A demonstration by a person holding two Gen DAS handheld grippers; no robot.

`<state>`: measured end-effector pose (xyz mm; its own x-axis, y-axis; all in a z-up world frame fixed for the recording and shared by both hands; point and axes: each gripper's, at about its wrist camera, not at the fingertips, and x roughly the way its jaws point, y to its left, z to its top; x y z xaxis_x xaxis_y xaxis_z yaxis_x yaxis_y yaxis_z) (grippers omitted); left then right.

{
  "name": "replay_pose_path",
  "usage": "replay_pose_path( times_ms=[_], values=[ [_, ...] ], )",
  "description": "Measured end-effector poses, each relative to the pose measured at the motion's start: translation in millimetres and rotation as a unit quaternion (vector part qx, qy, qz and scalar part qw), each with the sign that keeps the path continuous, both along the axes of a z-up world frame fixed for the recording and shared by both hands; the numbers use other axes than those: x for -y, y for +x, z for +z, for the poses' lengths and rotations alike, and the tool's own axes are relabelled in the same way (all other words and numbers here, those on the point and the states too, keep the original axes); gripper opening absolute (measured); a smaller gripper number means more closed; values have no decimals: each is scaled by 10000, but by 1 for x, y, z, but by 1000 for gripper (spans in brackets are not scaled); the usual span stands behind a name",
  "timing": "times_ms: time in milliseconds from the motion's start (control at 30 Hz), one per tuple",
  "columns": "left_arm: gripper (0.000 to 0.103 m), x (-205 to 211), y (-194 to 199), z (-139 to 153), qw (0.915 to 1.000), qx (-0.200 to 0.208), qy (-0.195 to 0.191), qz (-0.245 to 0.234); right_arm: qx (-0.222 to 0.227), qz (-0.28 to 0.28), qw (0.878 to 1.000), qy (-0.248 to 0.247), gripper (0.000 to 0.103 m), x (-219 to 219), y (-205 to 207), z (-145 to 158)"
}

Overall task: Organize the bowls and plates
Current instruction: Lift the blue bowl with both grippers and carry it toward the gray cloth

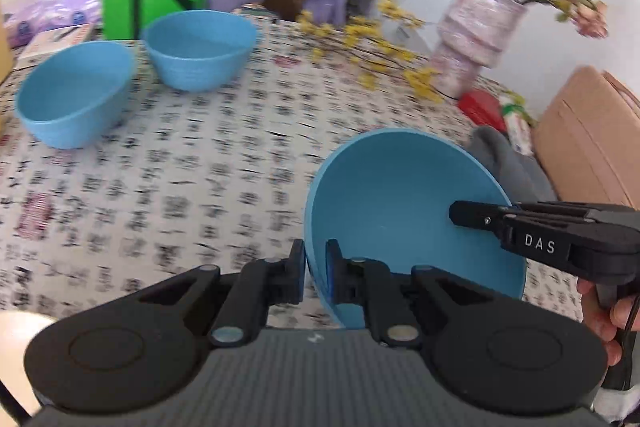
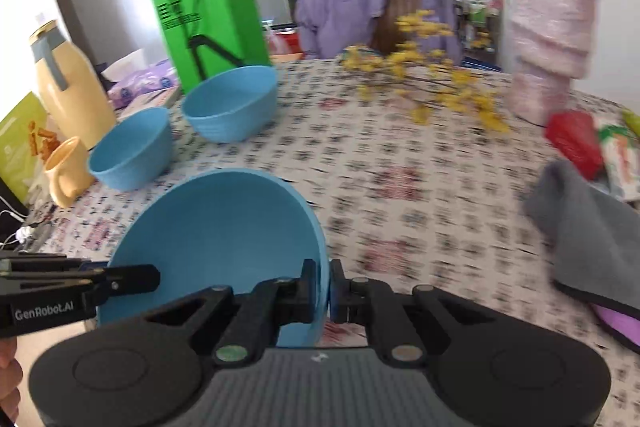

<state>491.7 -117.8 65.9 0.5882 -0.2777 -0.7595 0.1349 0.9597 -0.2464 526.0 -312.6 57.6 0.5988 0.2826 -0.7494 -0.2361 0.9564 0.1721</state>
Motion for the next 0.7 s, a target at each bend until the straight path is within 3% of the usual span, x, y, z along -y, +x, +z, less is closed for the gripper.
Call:
replay_pose_path(
  times_ms=[100, 267, 433, 700],
  values=[
    [10, 35, -13, 1, 9998, 67, -1, -198, 27, -195, 9997, -108, 5, 36, -16, 3],
    [10, 55, -41, -1, 9998, 70, 2, -211, 20, -284, 9996, -39, 5, 71, -42, -1],
    [10, 48, -84, -14, 9998, 90, -144, -109, 114, -129, 9998, 46, 6, 74, -82, -9],
    [10, 34, -136, -33, 9999, 95, 3, 39, -120, 109, 9998, 98, 6, 60, -134, -38]
  ],
)
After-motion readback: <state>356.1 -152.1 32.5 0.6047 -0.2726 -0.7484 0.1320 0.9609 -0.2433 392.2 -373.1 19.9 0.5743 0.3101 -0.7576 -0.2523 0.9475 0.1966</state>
